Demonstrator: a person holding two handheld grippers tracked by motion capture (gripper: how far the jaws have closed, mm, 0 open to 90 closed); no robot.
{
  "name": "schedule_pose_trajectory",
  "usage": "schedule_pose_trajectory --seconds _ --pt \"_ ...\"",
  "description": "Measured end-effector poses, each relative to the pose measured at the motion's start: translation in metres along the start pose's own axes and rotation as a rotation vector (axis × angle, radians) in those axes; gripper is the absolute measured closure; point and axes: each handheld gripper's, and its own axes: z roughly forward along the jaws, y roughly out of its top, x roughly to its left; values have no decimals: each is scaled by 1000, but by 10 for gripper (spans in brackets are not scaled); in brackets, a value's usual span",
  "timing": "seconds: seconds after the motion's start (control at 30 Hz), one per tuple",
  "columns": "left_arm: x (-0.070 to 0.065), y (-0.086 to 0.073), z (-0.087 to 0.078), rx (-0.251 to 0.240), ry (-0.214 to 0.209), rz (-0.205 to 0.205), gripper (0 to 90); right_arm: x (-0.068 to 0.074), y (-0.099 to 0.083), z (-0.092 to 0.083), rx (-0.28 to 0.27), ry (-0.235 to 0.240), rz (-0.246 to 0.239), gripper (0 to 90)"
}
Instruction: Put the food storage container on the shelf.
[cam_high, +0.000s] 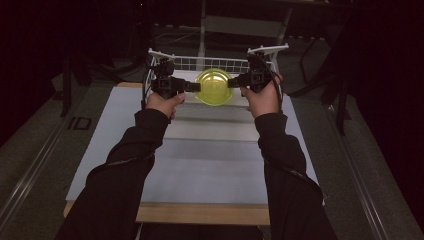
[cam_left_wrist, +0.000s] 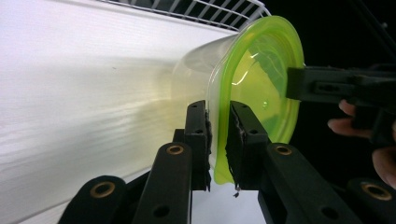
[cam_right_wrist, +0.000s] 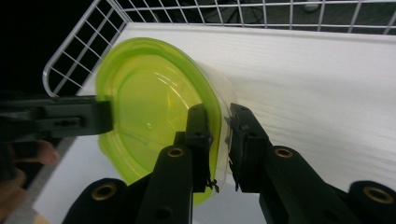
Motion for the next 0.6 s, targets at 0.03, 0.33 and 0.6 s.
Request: schedule_pose_trajectory --seconds 0.03,0.33,0.6 --pt "2 -2 4 7 -8 0 756 0 2 2 8 -3 0 779" --pt "4 2 11 -30 21 -3 629 -6 11 15 20 -11 30 703" --pt "3 7 12 -89 96 37 546 -12 7 21 36 26 114 659"
